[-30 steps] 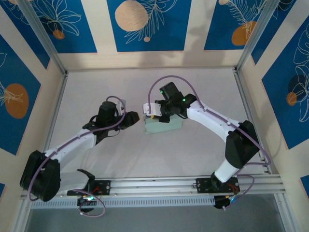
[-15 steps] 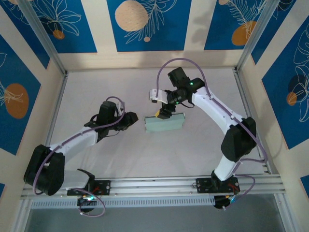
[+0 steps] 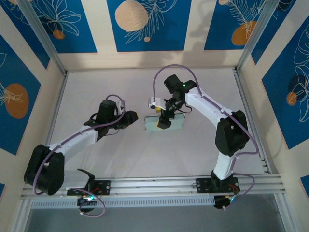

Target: Fold the paper box

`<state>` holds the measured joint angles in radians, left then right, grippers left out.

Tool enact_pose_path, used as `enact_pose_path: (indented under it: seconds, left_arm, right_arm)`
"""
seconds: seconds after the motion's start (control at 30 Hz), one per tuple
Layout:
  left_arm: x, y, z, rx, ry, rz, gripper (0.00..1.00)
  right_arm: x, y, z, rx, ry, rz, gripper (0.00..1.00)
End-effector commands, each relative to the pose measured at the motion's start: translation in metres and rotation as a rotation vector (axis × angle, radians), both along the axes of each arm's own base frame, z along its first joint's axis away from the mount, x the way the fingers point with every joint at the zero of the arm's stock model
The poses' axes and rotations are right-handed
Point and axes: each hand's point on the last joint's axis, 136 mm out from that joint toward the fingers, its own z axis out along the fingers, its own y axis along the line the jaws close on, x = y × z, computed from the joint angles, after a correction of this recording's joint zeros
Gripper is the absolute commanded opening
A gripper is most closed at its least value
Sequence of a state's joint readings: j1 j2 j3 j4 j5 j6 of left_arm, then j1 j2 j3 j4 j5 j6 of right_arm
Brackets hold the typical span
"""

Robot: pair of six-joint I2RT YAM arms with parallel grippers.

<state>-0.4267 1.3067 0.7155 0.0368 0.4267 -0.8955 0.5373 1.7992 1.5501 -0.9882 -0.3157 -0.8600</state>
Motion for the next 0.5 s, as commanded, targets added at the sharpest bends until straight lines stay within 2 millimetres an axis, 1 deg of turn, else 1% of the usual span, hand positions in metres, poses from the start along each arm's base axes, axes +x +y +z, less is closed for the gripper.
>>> enact_pose_path:
  seconds: [0.0, 0.13, 0.27, 0.33, 0.47]
  left_arm:
    - [0.005, -0.002, 0.006, -0.021, -0.012, -0.012, 0.36]
    - [0.005, -0.002, 0.005, -0.022, -0.013, -0.011, 0.35]
    - [0.005, -0.003, 0.002, -0.027, -0.008, -0.014, 0.35]
    - [0.005, -0.003, 0.0, -0.027, -0.003, -0.017, 0.35]
    - [0.005, -0.004, -0.005, -0.029, 0.005, -0.021, 0.35]
  right_arm:
    - [-0.011, -0.002, -0.01, -0.032, 0.059, -0.008, 0.93]
    - [-0.006, -0.005, -0.026, -0.083, 0.049, -0.015, 0.92]
    - [-0.003, -0.005, -0.033, -0.1, 0.057, -0.021, 0.9]
    - [-0.003, -0.006, -0.036, -0.108, 0.054, -0.019, 0.85]
    - [-0.002, -0.005, -0.035, -0.103, 0.051, -0.017, 0.72]
